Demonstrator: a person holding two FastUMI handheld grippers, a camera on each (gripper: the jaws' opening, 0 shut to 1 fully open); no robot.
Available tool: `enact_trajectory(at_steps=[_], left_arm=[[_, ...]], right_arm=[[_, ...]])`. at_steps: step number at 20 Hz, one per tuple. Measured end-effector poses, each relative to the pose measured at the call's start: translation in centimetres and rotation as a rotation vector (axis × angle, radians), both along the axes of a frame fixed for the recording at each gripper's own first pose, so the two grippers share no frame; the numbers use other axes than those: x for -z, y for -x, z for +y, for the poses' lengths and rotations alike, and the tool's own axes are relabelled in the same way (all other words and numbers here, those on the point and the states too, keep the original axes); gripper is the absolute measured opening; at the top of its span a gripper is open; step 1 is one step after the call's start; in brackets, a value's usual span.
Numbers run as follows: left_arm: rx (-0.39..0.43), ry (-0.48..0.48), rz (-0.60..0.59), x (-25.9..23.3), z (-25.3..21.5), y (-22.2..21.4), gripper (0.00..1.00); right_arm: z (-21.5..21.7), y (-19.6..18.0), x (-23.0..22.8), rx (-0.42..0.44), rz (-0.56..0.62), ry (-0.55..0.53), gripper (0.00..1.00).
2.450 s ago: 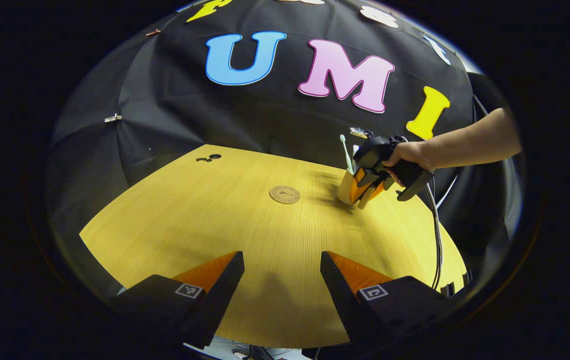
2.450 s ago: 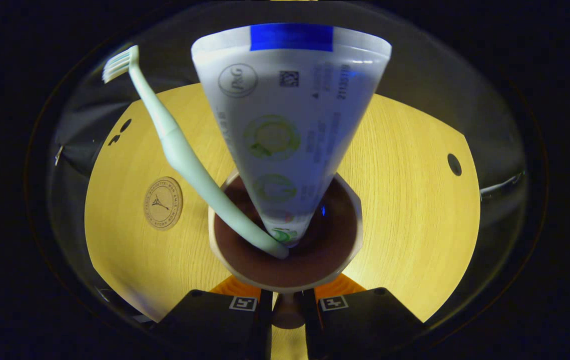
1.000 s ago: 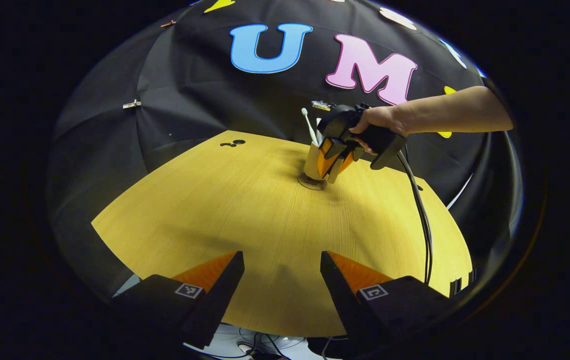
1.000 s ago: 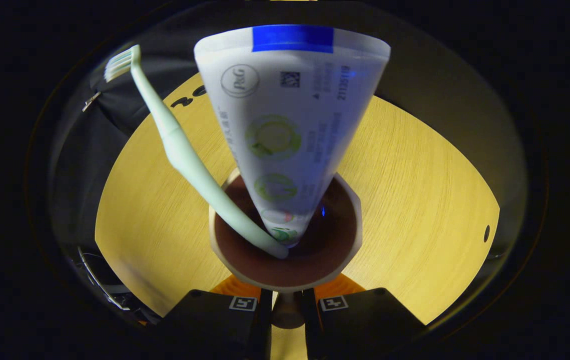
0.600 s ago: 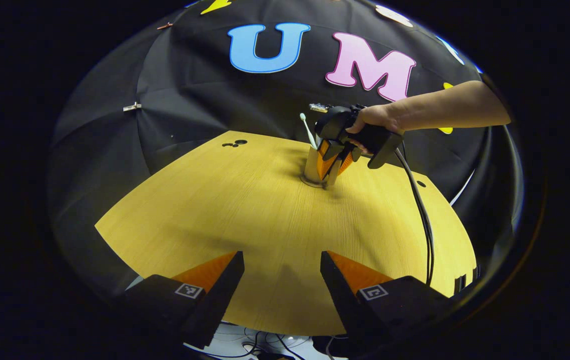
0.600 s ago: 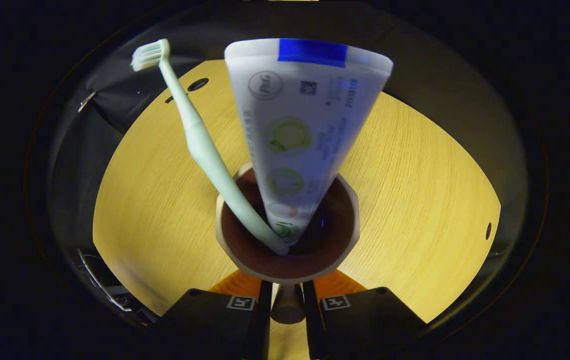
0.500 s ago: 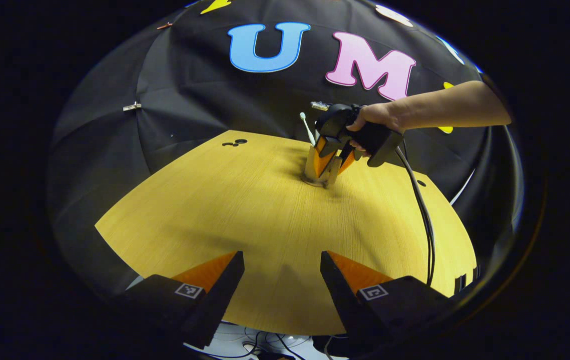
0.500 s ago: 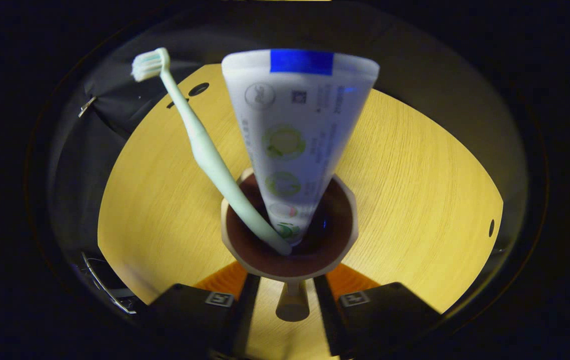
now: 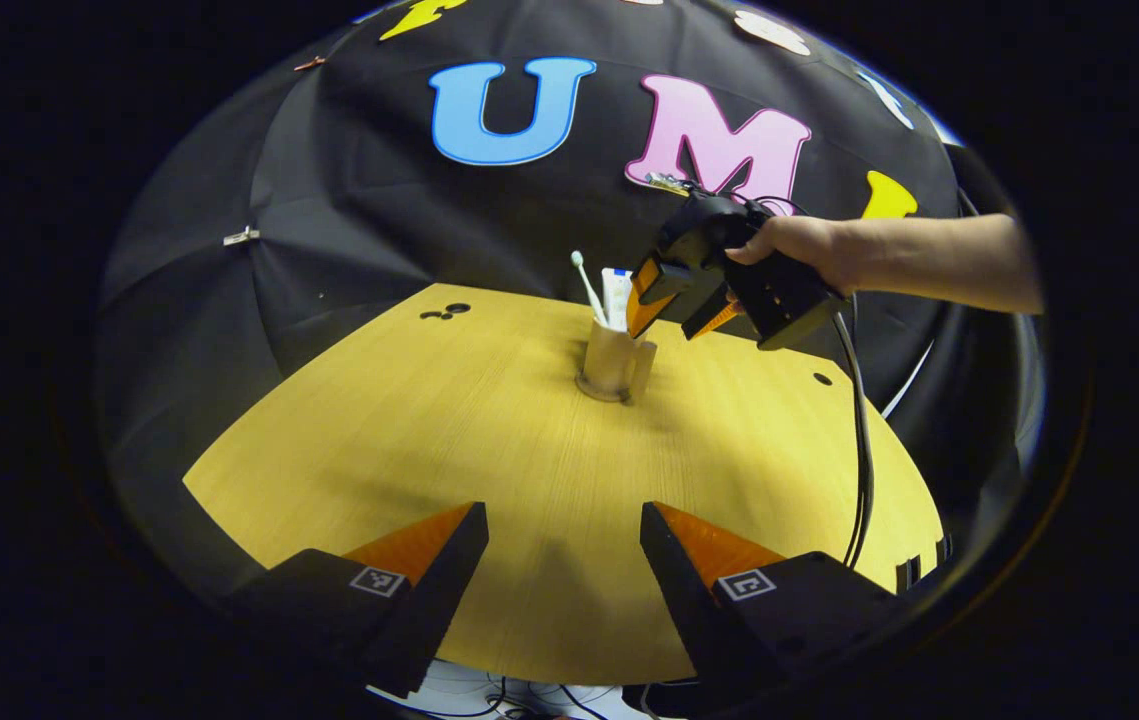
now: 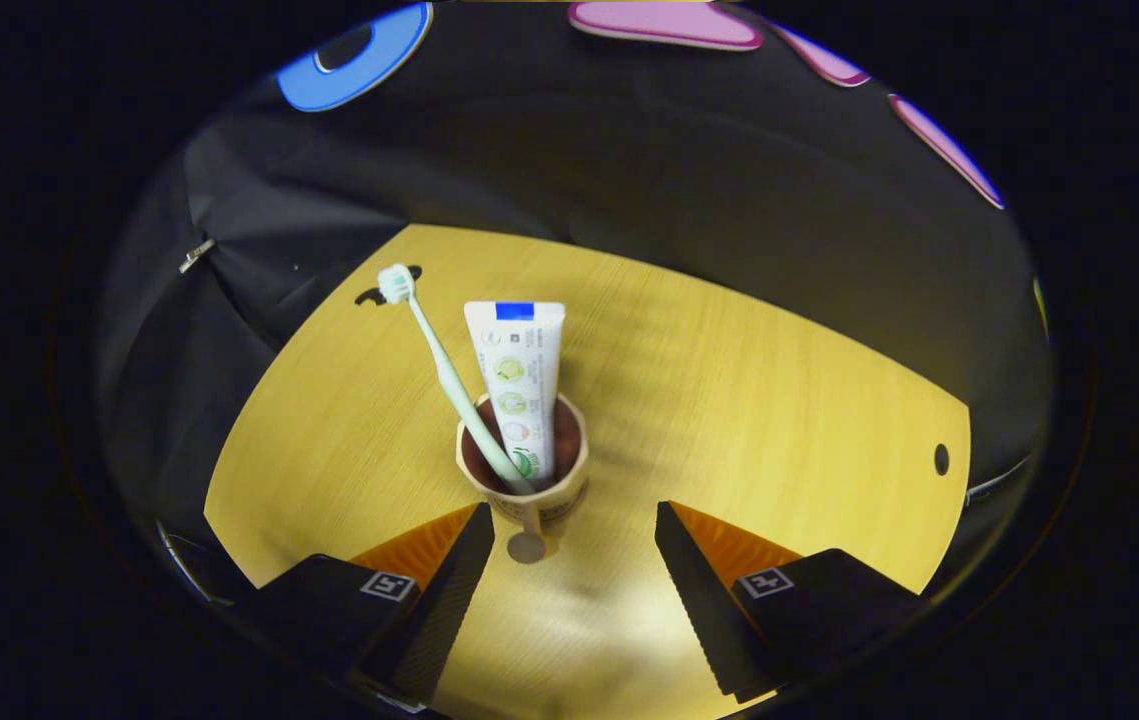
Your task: Put the toothbrush and toothpaste on the desktop into the cup, then pick up the cup and place it on the coaster on the desktop.
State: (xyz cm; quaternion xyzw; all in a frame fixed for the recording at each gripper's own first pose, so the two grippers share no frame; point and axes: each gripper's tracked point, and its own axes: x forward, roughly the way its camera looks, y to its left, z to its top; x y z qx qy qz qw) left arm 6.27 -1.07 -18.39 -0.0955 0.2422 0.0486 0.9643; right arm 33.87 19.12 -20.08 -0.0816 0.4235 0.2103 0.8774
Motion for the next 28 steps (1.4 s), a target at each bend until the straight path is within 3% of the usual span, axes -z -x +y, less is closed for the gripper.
enact_trajectory(at_steps=[7, 11, 14, 17, 23, 28], left_arm=[[0.079, -0.025, -0.141, -7.4, -1.0, -4.2, 0.98], [0.141, -0.052, -0.242, -12.7, -1.8, -6.3, 0.98], [0.143, -0.064, -0.303, -15.8, -2.1, -6.4, 0.97], [0.126, -0.08, -0.354, -17.5, -2.3, -4.4, 0.97], [0.072, -0.089, -0.475, -20.8, -1.3, -0.2, 0.97], [0.066, -0.09, -0.512, -21.4, -1.9, 0.9, 0.96]], right_arm=[[-5.9, 5.3, -9.3, 0.098, -0.24, -0.134, 1.0], [-10.3, 8.3, -14.4, 0.165, -0.42, -0.125, 0.99], [-12.7, 11.5, -17.9, 0.227, -0.559, -0.144, 0.99], [-13.4, 16.0, -21.0, 0.265, -0.663, -0.236, 0.99], [-16.7, 23.6, -23.0, 0.351, -0.857, -0.204, 0.99], [-18.0, 27.3, -21.9, 0.394, -0.892, -0.23, 0.99]])
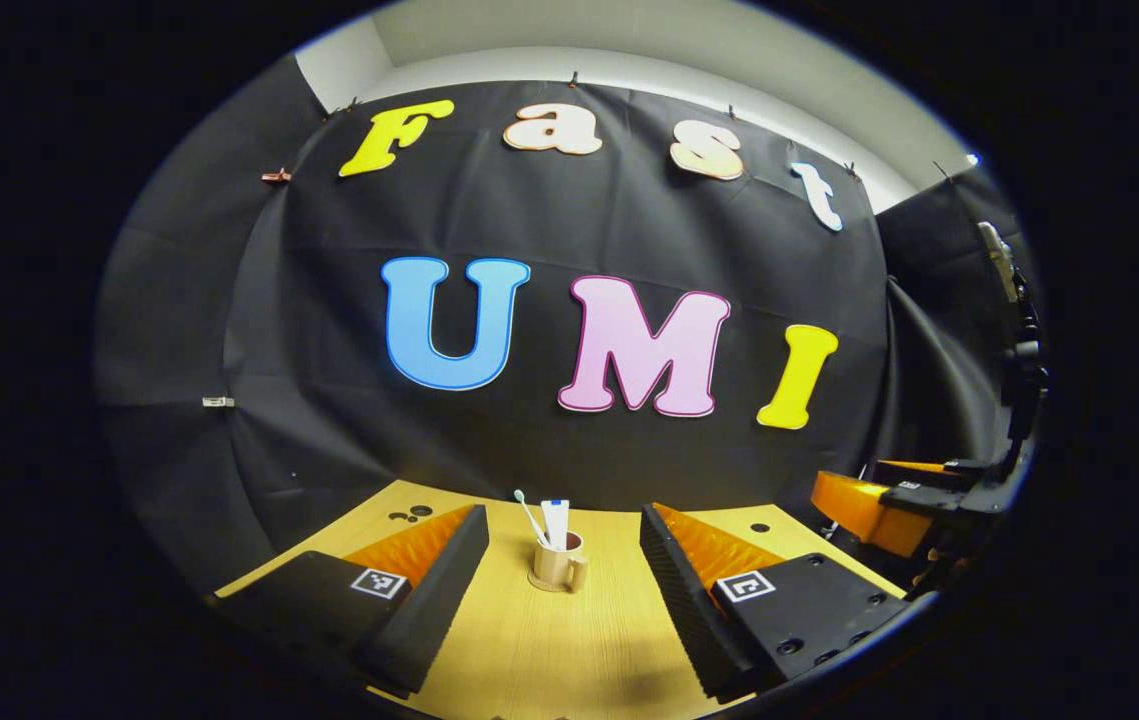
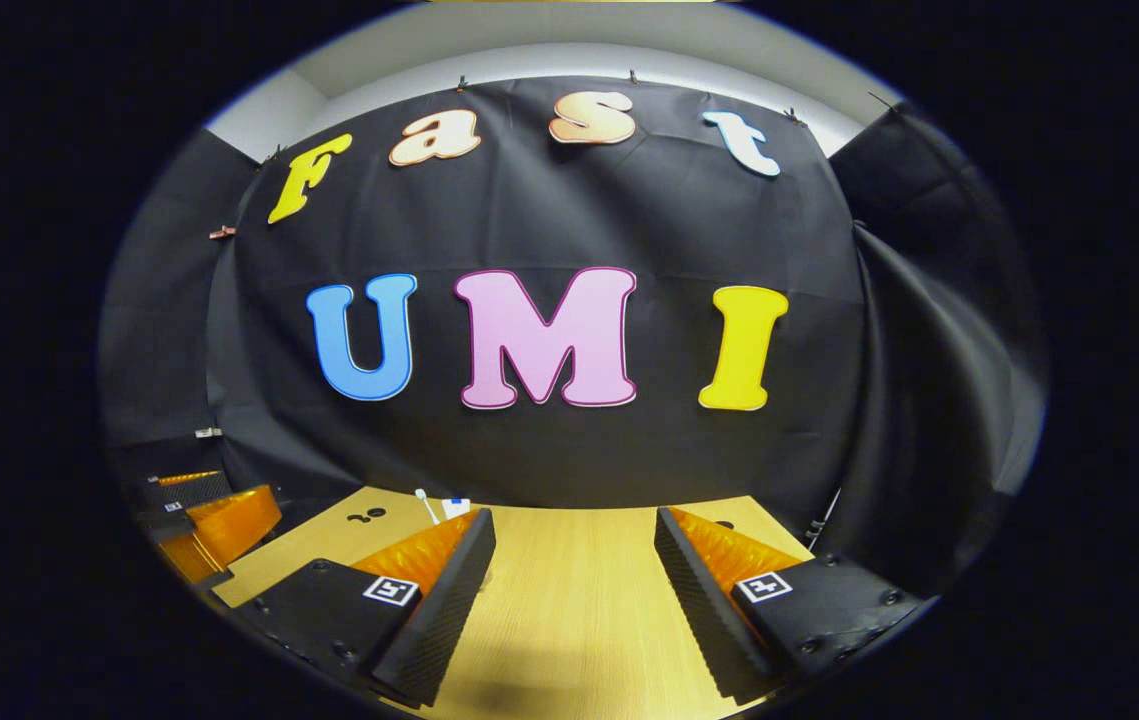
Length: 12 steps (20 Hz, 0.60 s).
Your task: Put the toothbrush and toothpaste on the desktop into the cup, then pick up the cup and place it on the coaster on the desktop.
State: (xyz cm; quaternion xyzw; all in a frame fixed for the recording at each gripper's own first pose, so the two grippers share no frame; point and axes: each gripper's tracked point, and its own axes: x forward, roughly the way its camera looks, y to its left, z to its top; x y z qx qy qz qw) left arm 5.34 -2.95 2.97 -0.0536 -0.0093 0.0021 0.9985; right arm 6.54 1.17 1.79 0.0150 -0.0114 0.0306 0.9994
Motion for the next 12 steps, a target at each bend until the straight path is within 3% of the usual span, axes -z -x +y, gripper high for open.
enact_trajectory(at_steps=[5, 12], left_arm=[[0.055, -0.018, 0.007, 0.6, -2.4, 0.3, 0.96], [0.049, -0.014, 0.026, 0.9, -3.1, 0.1, 0.96]], right_arm=[[1.6, 1.2, 1.1, -0.078, 0.027, -0.04, 0.99], [0.9, 0.3, 1.6, -0.087, 0.051, -0.026, 0.99]])
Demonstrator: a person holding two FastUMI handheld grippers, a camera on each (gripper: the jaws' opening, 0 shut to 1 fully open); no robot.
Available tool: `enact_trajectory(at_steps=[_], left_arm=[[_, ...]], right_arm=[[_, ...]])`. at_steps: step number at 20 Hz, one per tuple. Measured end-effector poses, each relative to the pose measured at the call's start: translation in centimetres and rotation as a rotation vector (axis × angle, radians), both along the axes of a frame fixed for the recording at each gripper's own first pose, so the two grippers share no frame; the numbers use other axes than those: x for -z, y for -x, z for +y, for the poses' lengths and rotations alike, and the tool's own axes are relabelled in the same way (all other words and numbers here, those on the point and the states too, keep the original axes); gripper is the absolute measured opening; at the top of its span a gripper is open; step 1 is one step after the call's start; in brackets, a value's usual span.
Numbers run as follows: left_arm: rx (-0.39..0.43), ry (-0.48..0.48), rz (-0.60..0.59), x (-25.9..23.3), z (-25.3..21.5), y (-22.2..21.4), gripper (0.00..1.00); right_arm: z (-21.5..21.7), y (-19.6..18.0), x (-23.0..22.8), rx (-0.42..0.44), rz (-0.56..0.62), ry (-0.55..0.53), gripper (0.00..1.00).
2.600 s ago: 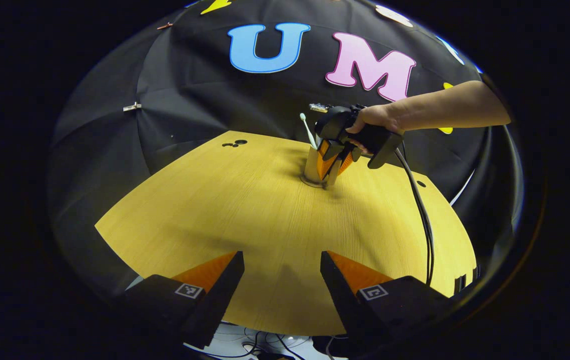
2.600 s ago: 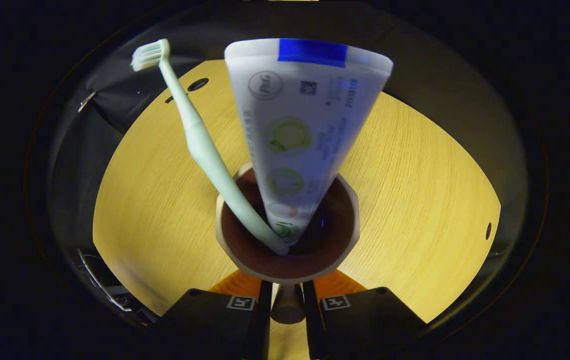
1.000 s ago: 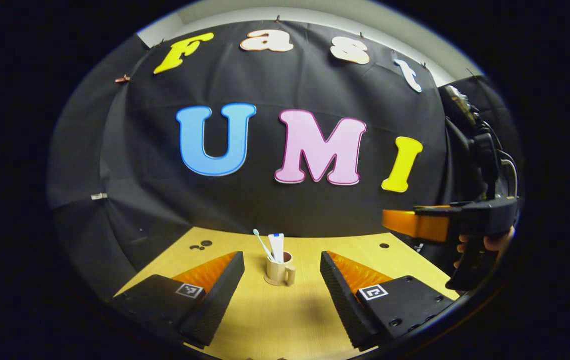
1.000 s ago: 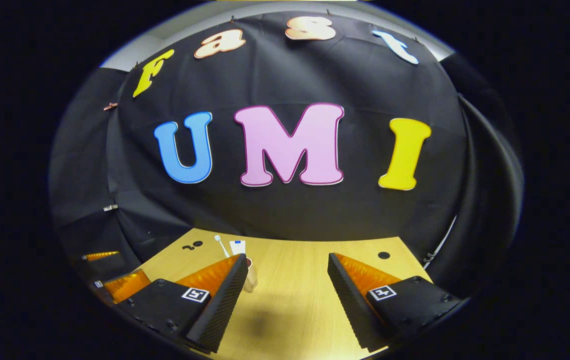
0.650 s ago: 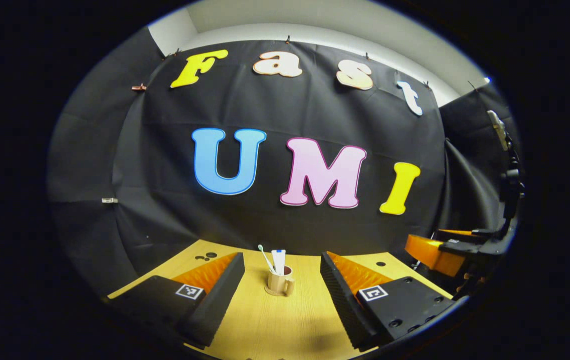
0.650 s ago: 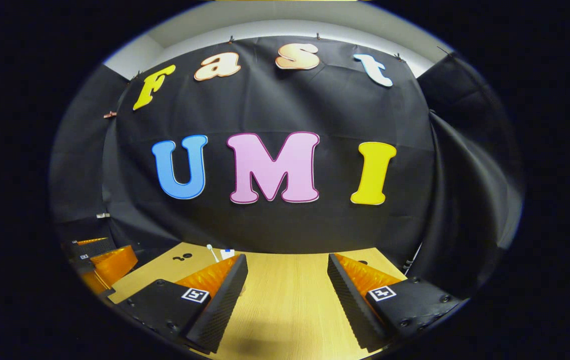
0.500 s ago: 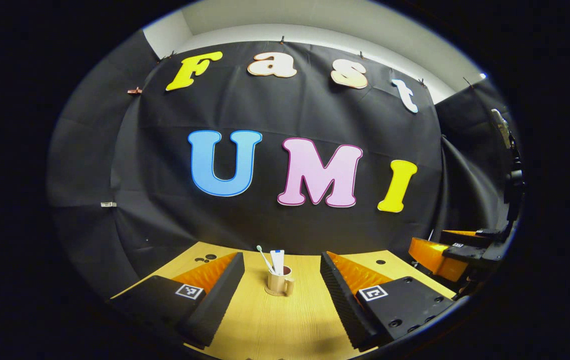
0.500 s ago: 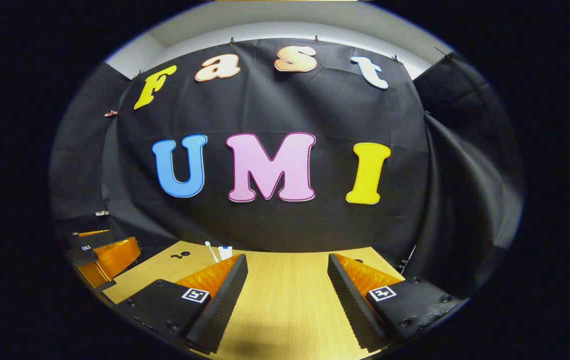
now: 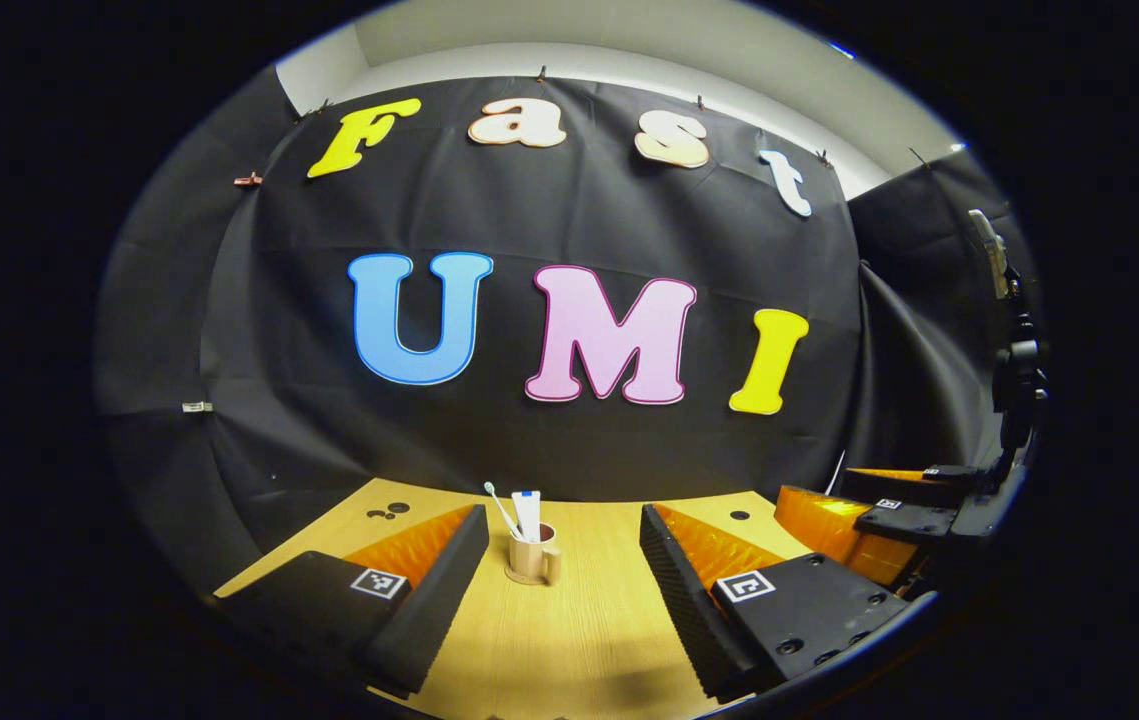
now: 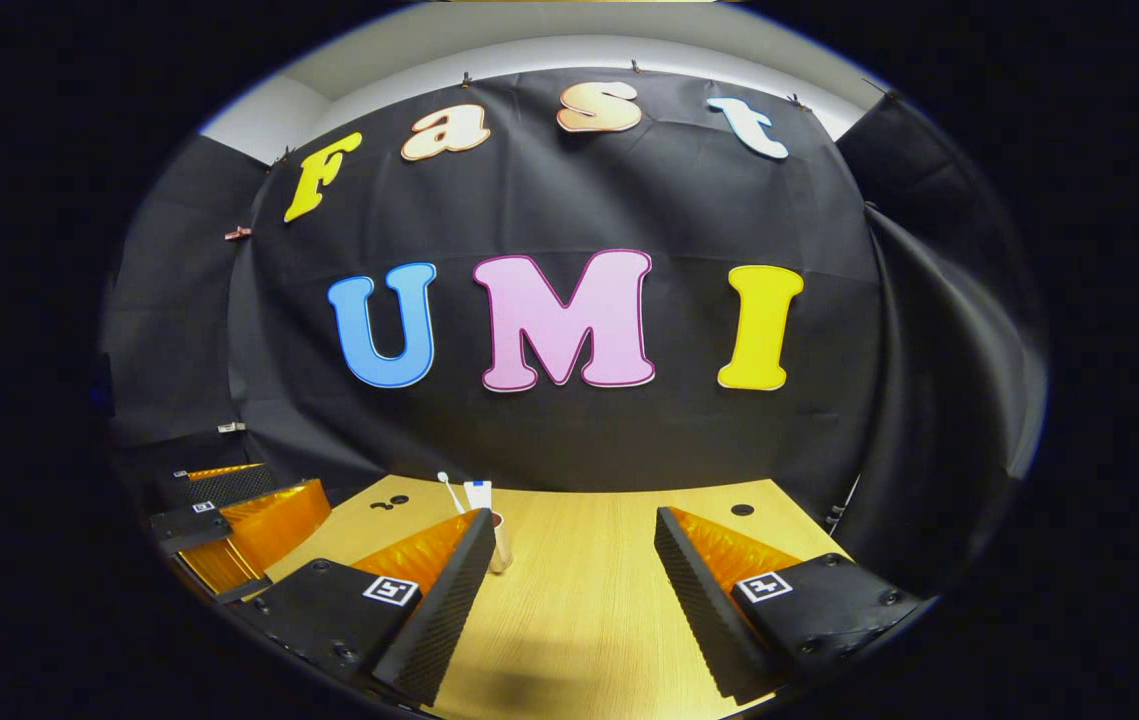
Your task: Put the toothbrush and toothpaste on the desktop into the cup, then pick up the cup and place it on the coaster on the desktop.
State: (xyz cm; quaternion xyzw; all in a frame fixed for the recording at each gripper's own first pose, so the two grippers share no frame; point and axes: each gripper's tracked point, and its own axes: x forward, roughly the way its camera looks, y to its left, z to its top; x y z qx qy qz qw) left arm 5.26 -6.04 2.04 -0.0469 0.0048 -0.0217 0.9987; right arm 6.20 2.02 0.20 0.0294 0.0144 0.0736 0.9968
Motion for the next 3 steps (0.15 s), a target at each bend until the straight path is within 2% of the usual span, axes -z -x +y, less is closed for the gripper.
enact_trajectory(at_steps=[3], left_arm=[[-0.012, 0.003, 0.012, 0.16, -0.05, -0.34, 0.97]], right_arm=[[-0.43, -0.3, -0.33, 0.001, -0.006, 0.004, 0.99]])
